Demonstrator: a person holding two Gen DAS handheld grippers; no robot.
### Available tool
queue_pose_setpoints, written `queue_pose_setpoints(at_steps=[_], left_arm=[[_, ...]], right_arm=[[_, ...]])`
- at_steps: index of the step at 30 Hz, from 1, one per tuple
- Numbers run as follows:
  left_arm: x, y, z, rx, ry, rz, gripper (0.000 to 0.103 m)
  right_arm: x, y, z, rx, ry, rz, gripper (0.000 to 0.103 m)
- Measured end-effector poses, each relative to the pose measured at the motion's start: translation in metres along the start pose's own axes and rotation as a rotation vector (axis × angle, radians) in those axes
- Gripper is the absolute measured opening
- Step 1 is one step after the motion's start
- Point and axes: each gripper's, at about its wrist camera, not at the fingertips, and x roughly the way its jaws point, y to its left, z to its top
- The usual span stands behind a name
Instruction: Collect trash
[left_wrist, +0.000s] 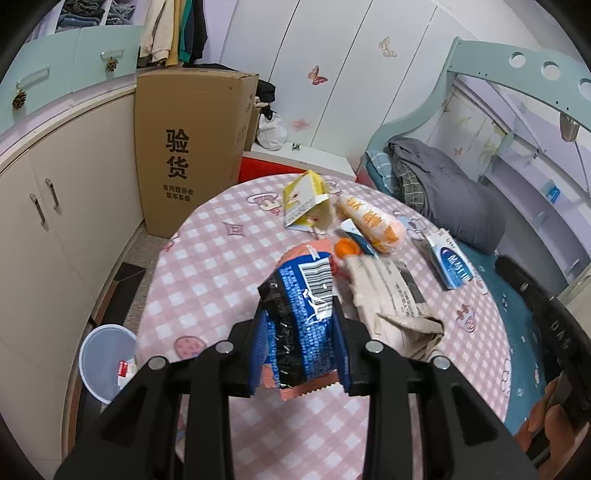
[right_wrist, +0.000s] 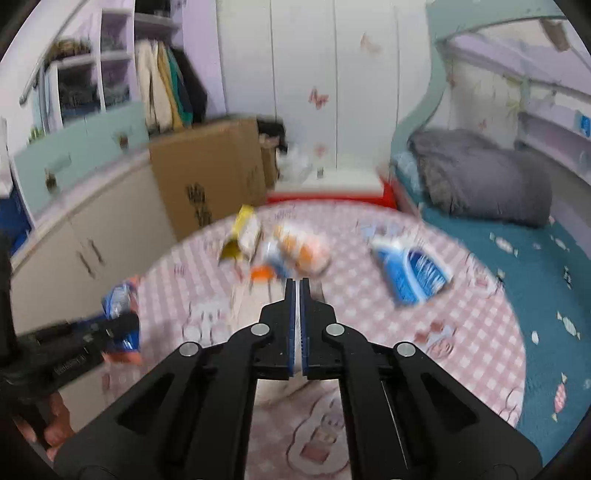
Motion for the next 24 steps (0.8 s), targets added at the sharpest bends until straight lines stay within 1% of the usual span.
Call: queue_pose_setpoints(at_steps=[1, 2, 3, 4, 6, 7, 9, 11, 13, 14, 15, 16, 17, 18, 20, 24], left_arm=[[0.0, 0.004, -0.001, -0.002, 0.005, 0.002, 0.031], [0.002, 0.008, -0.002, -0.01, 0.011, 0.004, 0.031], [0.003, 0.011, -0.003, -0.016, 0.016, 0.007, 0.031], [0.004, 0.014, -0.004, -0.018, 0.02, 0.012, 0.031], [0.007, 0.019, -0.006, -0.026, 0.026, 0.021, 0.031], [0.009, 0.021, -0.007, -0.026, 0.027, 0.025, 0.031], [0.012, 0.023, -0.007, -0.03, 0.032, 0.029, 0.031], [0.014, 0.023, -0.007, -0.031, 0.035, 0.03, 0.031], [0.018, 0.022, -0.007, -0.022, 0.038, 0.033, 0.031], [0.021, 0.02, -0.008, -0.018, 0.043, 0.031, 0.031], [0.022, 0.019, -0.008, -0.016, 0.046, 0.027, 0.031], [0.024, 0.017, -0.008, -0.012, 0.048, 0.023, 0.031], [0.025, 0.016, -0.009, -0.007, 0.05, 0.022, 0.031], [0.025, 0.015, -0.009, -0.004, 0.05, 0.018, 0.031], [0.025, 0.016, -0.008, -0.005, 0.048, 0.011, 0.031], [0.016, 0.021, -0.007, -0.012, 0.029, -0.006, 0.031]], right_arm=[[0.005, 0.004, -0.005, 0.002, 0.013, 0.001, 0.018], [0.011, 0.006, -0.009, 0.004, 0.031, -0.018, 0.064], [0.013, 0.007, -0.013, 0.012, 0.034, -0.036, 0.083], [0.016, 0.009, -0.018, 0.012, 0.029, -0.046, 0.083], [0.025, 0.012, -0.026, 0.003, 0.052, -0.071, 0.083], [0.03, 0.008, -0.03, 0.033, 0.065, -0.09, 0.083], [0.04, -0.011, -0.036, 0.147, 0.101, -0.068, 0.083], [0.052, -0.021, -0.044, 0.202, 0.142, -0.045, 0.081], [0.062, -0.023, -0.049, 0.213, 0.171, -0.025, 0.07], [0.071, -0.024, -0.053, 0.221, 0.197, -0.016, 0.052], [0.075, -0.026, -0.056, 0.228, 0.212, -0.023, 0.046], [0.077, -0.028, -0.057, 0.241, 0.217, -0.019, 0.042], [0.075, -0.031, -0.055, 0.247, 0.204, -0.008, 0.018], [0.075, -0.033, -0.055, 0.25, 0.199, 0.004, 0.012], [0.069, -0.031, -0.055, 0.251, 0.166, 0.021, 0.006], [0.047, -0.017, -0.05, 0.213, 0.092, 0.018, 0.004]])
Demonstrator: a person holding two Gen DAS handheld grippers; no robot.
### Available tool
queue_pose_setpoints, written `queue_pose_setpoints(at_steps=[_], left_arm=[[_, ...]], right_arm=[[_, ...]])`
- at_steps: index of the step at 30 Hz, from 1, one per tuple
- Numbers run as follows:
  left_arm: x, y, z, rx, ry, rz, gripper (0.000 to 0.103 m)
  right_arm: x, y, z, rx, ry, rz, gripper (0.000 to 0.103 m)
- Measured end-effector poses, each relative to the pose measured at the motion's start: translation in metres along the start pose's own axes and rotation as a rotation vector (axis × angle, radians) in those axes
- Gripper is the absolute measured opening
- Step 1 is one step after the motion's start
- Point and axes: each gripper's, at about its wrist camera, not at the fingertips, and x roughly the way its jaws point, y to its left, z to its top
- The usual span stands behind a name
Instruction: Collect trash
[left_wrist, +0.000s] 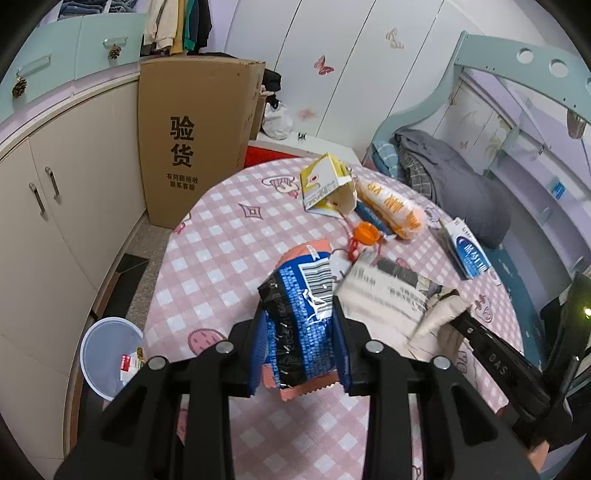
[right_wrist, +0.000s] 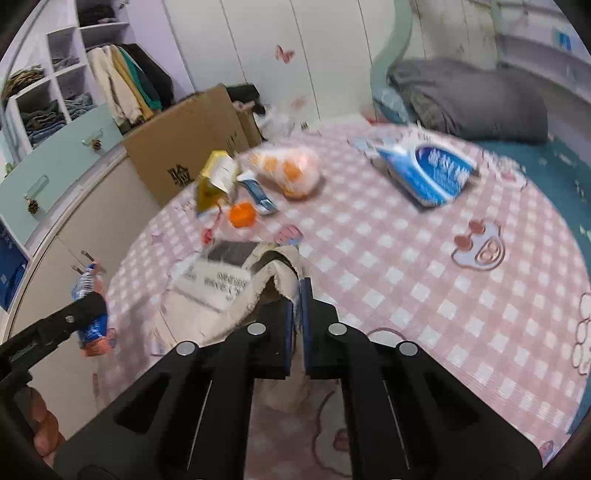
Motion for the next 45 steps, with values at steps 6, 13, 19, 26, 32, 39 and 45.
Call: queue_pose_setpoints(at_steps=[6, 13, 19, 26, 32, 39, 45], left_arm=[[-0.019, 0.017, 0.002, -0.035, -0.024, -0.037, 0.031], [-0.05, 0.069, 0.007, -0.11, -0.092, 0.019, 0.031], [-0.065, 0.135, 0.004, -0.195, -0.122, 0.145, 0.031], [-0.062, 0.23, -0.006, -0.316, -0.093, 0.328, 0.031], [-0.057, 0.295, -0.016, -0.391, -0.067, 0.457, 0.031], [-0.048, 0.355, -0.029, -0.466, -0.032, 0.563, 0.031], [-0.038, 0.369, -0.04, -0.484, 0.006, 0.575, 0.031]], right_arm=[[-0.022, 0.042, 0.008, -0.083, -0.052, 0.049, 0.004], [-0.012, 0.124, 0.007, -0.21, -0.052, 0.127, 0.004], [0.026, 0.208, -0.006, -0.338, 0.009, 0.205, 0.004], [0.083, 0.298, -0.04, -0.456, 0.117, 0.29, 0.005], [0.127, 0.36, -0.072, -0.534, 0.191, 0.34, 0.005], [0.185, 0.4, -0.106, -0.522, 0.287, 0.394, 0.063], [0.191, 0.396, -0.124, -0.513, 0.343, 0.393, 0.064]])
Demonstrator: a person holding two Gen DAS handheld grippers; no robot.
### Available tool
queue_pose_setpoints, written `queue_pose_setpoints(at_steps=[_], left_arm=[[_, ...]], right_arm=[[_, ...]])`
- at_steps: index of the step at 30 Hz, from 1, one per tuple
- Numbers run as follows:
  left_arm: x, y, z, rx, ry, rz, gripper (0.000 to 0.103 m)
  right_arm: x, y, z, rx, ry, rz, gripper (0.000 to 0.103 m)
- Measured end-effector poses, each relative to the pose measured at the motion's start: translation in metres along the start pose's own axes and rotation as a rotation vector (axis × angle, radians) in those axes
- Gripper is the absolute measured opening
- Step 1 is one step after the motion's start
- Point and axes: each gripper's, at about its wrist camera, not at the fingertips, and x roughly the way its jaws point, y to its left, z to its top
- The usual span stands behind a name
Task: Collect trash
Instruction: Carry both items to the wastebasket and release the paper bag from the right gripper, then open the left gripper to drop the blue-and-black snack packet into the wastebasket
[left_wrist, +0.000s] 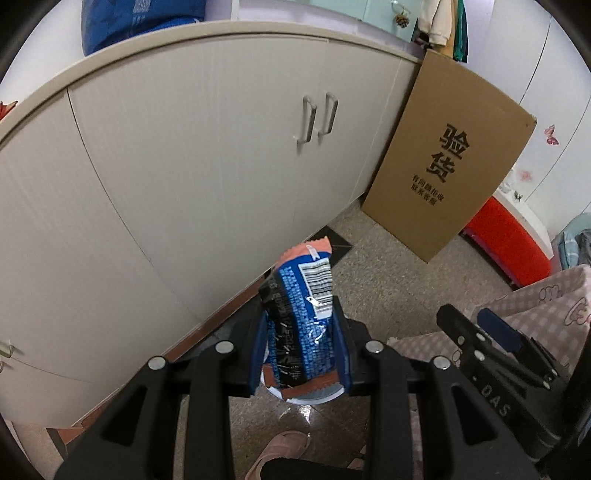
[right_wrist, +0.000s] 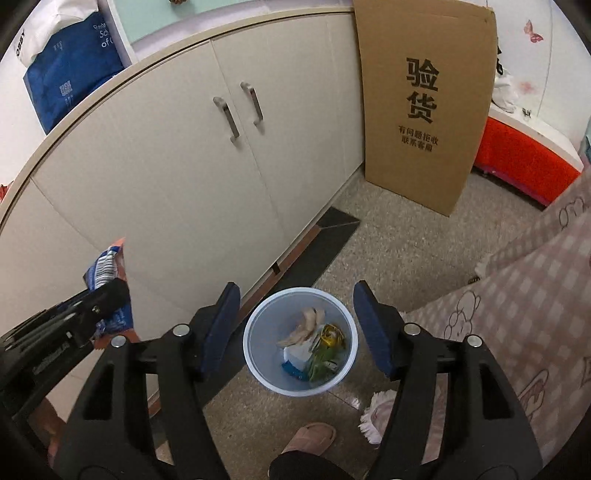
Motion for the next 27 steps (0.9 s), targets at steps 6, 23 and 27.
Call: queue_pose_setpoints(at_steps=[6, 23, 27], left_arm=[[0.004, -0.005, -0.002, 0.006, 0.011, -0.005, 0.031], [0.0, -0.01, 0.001, 0.024, 0.005, -0.027, 0.031], [-0.001, -0.016, 0.004, 0.034, 0.0, -0.033, 0.031]], right_arm=[[-0.015, -0.001, -0.002, 0.013, -0.03, -0.019, 0.067], [-0.046, -0.007, 0.001, 0.033, -0.117, -0.025, 0.072], [-0.056, -0.011, 0.003, 0.05, -0.167, -0.036, 0.072]])
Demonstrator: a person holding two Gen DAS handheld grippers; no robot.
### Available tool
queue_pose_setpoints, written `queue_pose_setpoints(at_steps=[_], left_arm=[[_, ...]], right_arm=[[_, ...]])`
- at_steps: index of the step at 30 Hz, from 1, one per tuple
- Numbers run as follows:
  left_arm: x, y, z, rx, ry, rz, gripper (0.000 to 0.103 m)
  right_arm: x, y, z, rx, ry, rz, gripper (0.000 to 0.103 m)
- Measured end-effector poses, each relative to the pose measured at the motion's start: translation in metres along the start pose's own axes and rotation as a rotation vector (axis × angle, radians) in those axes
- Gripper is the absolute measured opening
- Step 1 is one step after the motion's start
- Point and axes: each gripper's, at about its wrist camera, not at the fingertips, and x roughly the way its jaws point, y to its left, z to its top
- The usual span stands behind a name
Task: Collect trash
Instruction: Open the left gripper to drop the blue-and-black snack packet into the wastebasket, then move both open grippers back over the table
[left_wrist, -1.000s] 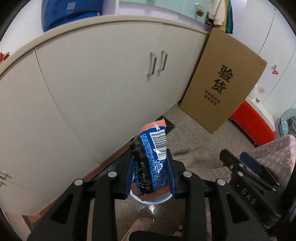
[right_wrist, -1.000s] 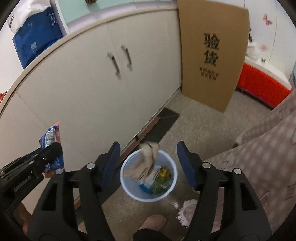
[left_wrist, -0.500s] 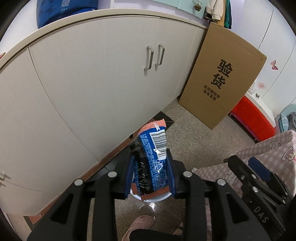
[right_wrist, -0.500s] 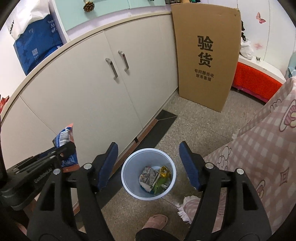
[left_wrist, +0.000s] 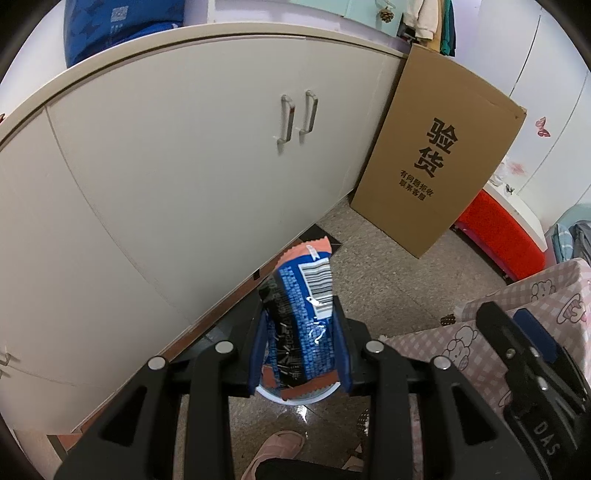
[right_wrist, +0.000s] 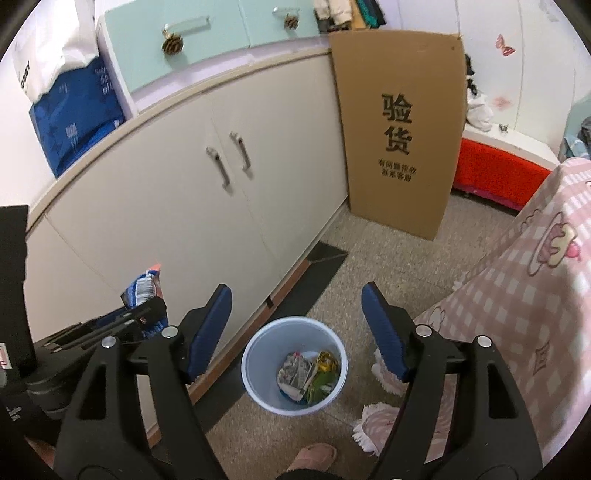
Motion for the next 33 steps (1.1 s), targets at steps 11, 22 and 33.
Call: queue_pose_setpoints(at_steps=[11, 22, 33], left_arm=[[-0.001, -0.008, 0.001, -0.037, 0.017, -0.008, 0.062], [-0.054, -0.032, -0.005, 0.012, -0.052, -0.063, 0.065], [-0.117, -0.117, -0.029, 0.139, -0.118, -0.161, 0.069]], right_arm=[[-0.021, -0.013, 0.007, 0.028, -0.041, -0.014, 0.073], [-0.072, -0.025, 0.008, 0.042, -0.093, -0.036, 0.073], [-0.164, -0.09, -0.001, 0.112, -0.2, -0.12, 0.075]])
